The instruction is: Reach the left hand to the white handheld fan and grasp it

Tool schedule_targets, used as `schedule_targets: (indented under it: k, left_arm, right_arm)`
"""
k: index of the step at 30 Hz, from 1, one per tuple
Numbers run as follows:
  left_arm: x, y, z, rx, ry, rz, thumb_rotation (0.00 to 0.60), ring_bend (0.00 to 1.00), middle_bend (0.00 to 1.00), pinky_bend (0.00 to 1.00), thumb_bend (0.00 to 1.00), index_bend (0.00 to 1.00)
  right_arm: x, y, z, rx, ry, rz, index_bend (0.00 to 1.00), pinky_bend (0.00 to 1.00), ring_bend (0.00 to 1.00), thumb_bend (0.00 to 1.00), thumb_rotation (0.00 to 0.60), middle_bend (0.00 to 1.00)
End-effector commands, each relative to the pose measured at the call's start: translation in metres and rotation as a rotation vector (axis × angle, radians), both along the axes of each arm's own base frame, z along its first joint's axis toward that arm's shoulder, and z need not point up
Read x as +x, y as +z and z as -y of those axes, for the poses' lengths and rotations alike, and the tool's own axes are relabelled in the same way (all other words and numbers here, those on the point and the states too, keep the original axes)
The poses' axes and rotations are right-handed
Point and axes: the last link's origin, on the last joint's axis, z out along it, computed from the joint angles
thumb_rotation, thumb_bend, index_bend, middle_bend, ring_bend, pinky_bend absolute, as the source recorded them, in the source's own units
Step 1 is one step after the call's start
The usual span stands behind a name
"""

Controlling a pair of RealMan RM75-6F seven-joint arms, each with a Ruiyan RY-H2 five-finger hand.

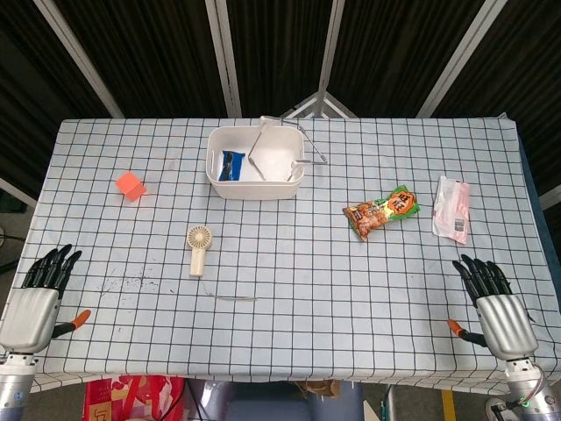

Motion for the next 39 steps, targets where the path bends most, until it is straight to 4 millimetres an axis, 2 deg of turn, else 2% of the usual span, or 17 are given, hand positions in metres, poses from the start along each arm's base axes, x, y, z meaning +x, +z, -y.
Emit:
schedule_targets:
  k: [1,9,11,13,15,17,18,21,27,34,39]
  left_arm:
    - [0.0,0.0,0.0,0.001,-0.002,-0.001,0.6,0.0,0.0,0.1,0.13,0.0]
    - [0.001,-0.002,0.001,-0.008,-0.006,-0.013,0.6,0.0,0.0,0.1,0.13,0.0]
    - [0.002,-0.002,0.0,-0.011,-0.008,-0.013,0.6,0.02,0.04,0.13,0.13,0.0]
    - [0.004,-0.003,-0.002,-0.015,-0.01,-0.021,0.6,0.14,0.17,0.25,0.16,0.0]
    - [0.007,-0.004,-0.007,-0.018,-0.02,-0.039,0.6,0.43,0.45,0.55,0.27,0.0]
    - [0.013,-0.007,-0.014,-0.027,-0.034,-0.06,0.6,0.66,0.67,0.76,0.38,0.0]
    - [0.016,-0.009,-0.017,-0.039,-0.035,-0.063,0.6,0.76,0.77,0.83,0.44,0.0]
    - [0.027,-0.023,-0.029,-0.103,-0.018,-0.063,0.6,0.88,0.89,0.92,0.56,0.0]
    - [0.053,-0.055,-0.057,-0.251,0.031,-0.085,0.6,0.93,0.95,0.97,0.67,0.03]
    - [0.084,-0.094,-0.083,-0.311,0.05,-0.13,0.6,0.94,0.96,0.97,0.68,0.06]
    - [0.096,-0.116,-0.091,-0.329,0.065,-0.168,0.6,0.94,0.96,0.97,0.68,0.09]
  right_arm:
    - [0.0,0.0,-0.001,-0.001,0.0,0.0,0.0,0.04,0.0,0.21,0.6,0.0]
    - [-0.001,0.002,-0.003,-0.009,-0.001,0.005,0.0,0.04,0.0,0.21,0.6,0.0]
    - [-0.001,0.001,-0.003,-0.006,-0.001,0.002,0.0,0.04,0.0,0.21,0.6,0.0]
    - [-0.001,0.001,-0.003,-0.005,-0.002,0.003,0.0,0.04,0.0,0.21,0.6,0.0]
    - [-0.001,0.001,-0.004,-0.006,-0.006,0.005,0.0,0.04,0.0,0.21,0.6,0.0]
    - [-0.001,0.002,-0.004,-0.008,-0.007,0.007,0.0,0.04,0.0,0.21,0.6,0.0]
    - [-0.001,0.002,-0.004,-0.008,-0.007,0.008,0.0,0.04,0.0,0.21,0.6,0.0]
    - [0.0,0.001,-0.004,-0.004,-0.005,0.01,0.0,0.04,0.0,0.21,0.6,0.0]
    - [-0.001,0.002,-0.004,-0.003,-0.009,0.018,0.0,0.04,0.0,0.21,0.6,0.0]
    - [-0.002,0.002,-0.002,0.002,-0.017,0.035,0.0,0.04,0.0,0.21,0.6,0.0]
    - [-0.002,0.003,-0.001,0.003,-0.018,0.043,0.0,0.04,0.0,0.21,0.6,0.0]
